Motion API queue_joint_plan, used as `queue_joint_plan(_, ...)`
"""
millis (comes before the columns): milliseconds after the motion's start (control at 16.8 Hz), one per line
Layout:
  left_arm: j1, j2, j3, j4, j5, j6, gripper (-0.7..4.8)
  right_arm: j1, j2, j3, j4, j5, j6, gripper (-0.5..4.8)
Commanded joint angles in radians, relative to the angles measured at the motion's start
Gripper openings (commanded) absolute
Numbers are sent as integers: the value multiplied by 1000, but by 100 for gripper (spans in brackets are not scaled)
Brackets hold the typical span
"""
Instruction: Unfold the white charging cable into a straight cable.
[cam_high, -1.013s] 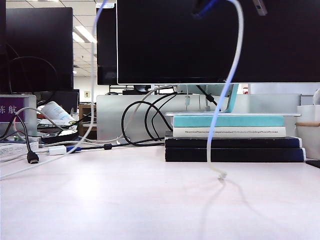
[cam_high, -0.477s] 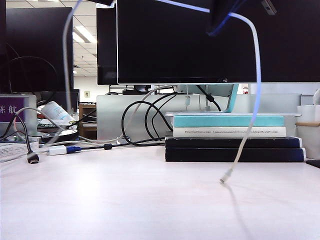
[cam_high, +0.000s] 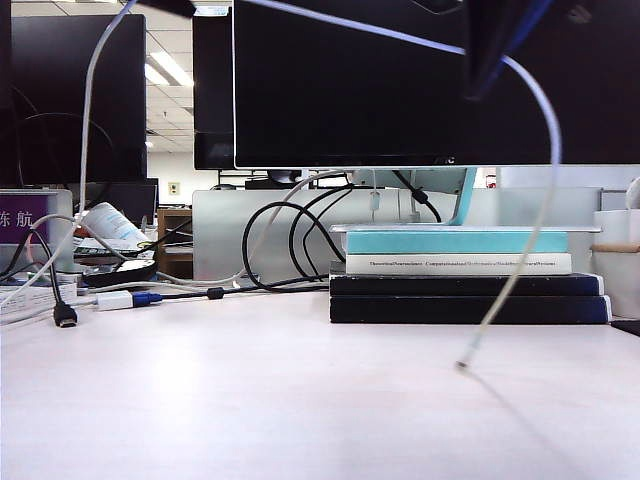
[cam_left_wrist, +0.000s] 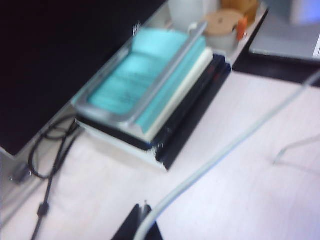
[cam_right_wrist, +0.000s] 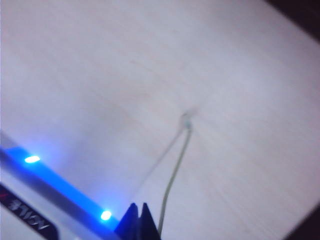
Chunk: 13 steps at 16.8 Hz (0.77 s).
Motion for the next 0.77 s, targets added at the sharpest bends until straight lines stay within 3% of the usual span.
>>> queue_joint_plan(60, 9, -8, 10, -12, -55, -1, -6, -37, -5, -2, -91, 134, 11, 12)
queue_joint_plan(536, 10, -8, 10, -113, -125, 21, -6, -116, -18, -2, -101, 286, 38, 13)
queue_joint_plan(775, 10, -7, -12, -152, -125, 15, -6, -133, -19, -2, -103, 431, 55, 14)
